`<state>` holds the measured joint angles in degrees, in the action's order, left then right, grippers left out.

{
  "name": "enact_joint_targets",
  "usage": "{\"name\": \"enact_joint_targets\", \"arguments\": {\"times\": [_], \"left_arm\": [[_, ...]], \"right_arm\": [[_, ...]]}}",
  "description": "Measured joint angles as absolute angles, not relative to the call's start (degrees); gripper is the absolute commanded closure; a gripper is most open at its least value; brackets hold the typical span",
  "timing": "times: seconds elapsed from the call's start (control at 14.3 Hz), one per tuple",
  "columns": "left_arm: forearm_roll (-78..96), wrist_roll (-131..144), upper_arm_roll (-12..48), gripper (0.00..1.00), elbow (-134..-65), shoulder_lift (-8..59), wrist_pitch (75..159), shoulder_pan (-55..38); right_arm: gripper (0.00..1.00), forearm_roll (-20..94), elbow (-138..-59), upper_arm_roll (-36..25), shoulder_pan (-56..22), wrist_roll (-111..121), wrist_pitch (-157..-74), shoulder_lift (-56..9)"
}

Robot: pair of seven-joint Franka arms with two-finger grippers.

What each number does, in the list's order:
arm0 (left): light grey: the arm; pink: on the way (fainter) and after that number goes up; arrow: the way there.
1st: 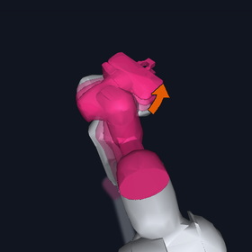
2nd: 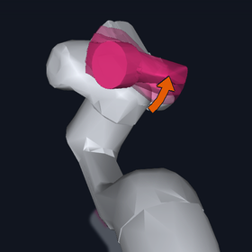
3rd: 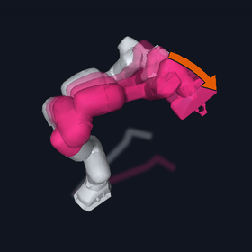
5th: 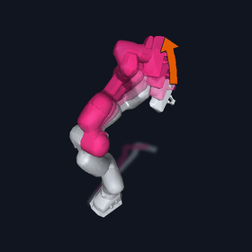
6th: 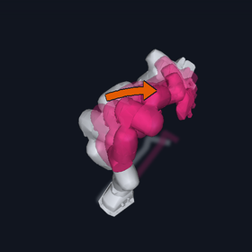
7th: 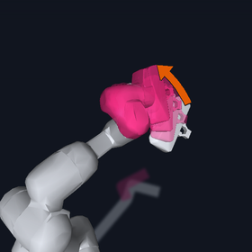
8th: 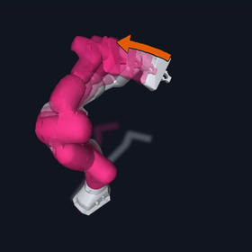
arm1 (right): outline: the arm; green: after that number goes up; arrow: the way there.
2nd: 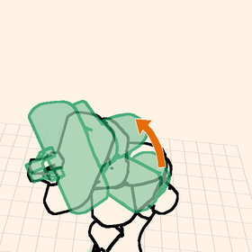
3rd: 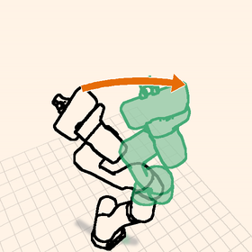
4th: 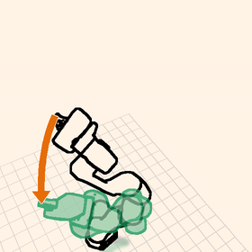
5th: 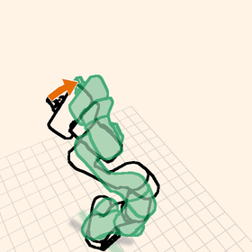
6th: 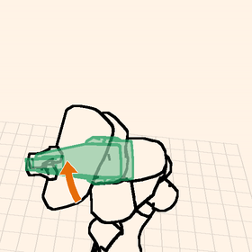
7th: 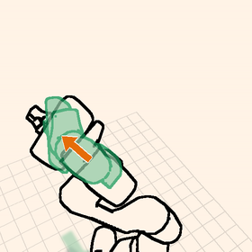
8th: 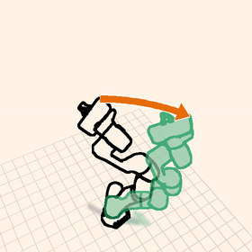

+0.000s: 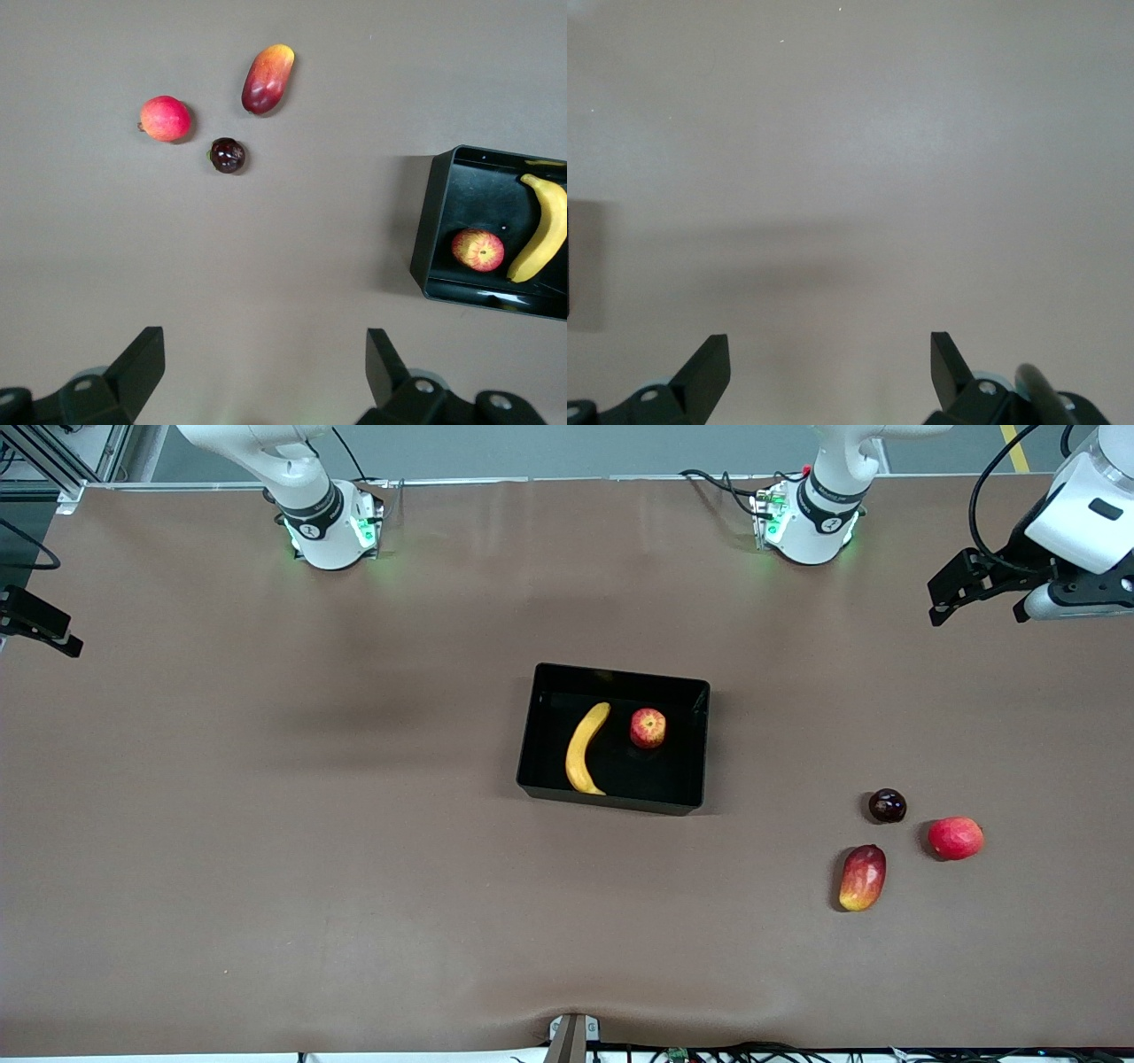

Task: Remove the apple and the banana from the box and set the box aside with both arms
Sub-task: 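Reach the left gripper down into the black tray to the red apple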

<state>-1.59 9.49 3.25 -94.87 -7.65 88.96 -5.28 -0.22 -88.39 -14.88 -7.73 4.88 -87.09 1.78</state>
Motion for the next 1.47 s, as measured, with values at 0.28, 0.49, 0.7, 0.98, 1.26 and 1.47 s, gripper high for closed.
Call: {"name": "enact_joint_targets", "arguments": {"times": [0.28, 0.49, 0.7, 0.98, 1.26, 1.47], "left_arm": [[-1.59, 9.51, 3.25, 0.00, -94.87, -7.62, 88.96, -5.28], [-1.59, 9.40, 3.39, 0.00, -94.86, -6.94, 88.96, -5.39], [-1.58, 9.41, 3.76, 0.00, -94.82, -5.60, 89.09, -6.07], [-1.53, 10.61, 9.01, 0.00, -95.79, -2.42, 93.36, -7.55], [-1.53, 14.89, 16.15, 0.00, -101.91, 0.96, 103.89, -8.21], [-1.53, 20.37, 20.78, 0.00, -103.77, 5.26, 109.91, -8.40]], "right_arm": [[0.00, -0.18, -88.39, -14.89, -7.73, 4.88, -87.09, 1.78], [0.00, -0.08, -88.39, -14.89, -7.73, 4.85, -87.11, 1.78], [0.00, -0.07, -88.39, -14.91, -7.73, 4.84, -87.19, 1.78], [0.00, -0.06, -88.40, -14.92, -7.71, 4.84, -87.38, 1.54], [0.00, -0.06, -88.39, -14.93, -7.70, 4.84, -87.56, 1.45], [0.00, -0.05, -88.39, -14.95, -7.69, 4.84, -87.64, 1.28]]}}
